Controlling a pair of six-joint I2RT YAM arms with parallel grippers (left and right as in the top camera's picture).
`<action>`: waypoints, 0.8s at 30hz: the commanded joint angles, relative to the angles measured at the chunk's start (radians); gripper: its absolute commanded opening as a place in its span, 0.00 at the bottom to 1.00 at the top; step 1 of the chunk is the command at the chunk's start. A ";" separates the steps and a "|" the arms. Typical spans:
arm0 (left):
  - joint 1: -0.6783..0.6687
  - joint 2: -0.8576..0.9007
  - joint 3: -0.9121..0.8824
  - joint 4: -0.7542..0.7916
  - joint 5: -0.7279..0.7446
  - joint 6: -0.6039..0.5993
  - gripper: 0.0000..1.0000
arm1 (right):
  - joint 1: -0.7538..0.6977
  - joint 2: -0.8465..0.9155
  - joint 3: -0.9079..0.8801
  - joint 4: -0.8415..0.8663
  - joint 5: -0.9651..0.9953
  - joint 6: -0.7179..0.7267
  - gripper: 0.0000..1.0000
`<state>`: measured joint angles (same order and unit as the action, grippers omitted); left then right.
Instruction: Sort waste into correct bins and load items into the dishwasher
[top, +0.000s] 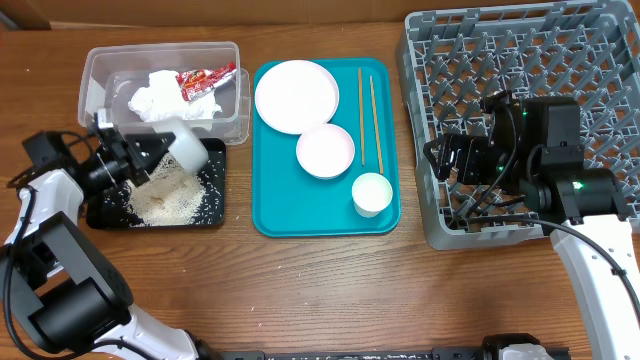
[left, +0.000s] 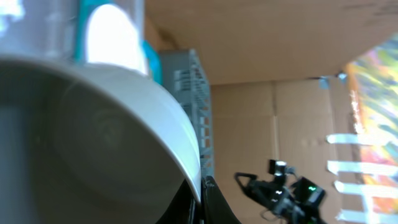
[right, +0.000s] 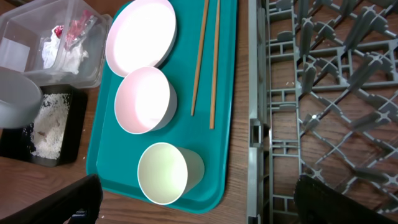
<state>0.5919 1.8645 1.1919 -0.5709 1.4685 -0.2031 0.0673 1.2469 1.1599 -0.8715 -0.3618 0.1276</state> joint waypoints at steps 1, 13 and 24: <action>0.001 -0.059 0.041 0.038 0.114 -0.081 0.04 | 0.005 0.000 0.025 0.002 0.002 -0.001 1.00; -0.254 -0.219 0.042 0.042 -0.217 -0.072 0.04 | 0.005 0.000 0.025 0.005 0.002 -0.001 1.00; -0.825 -0.172 0.040 -0.296 -1.211 0.122 0.04 | 0.005 0.000 0.025 0.002 0.002 -0.001 1.00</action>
<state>-0.1577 1.6611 1.2285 -0.8494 0.6247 -0.1448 0.0669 1.2469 1.1599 -0.8753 -0.3618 0.1276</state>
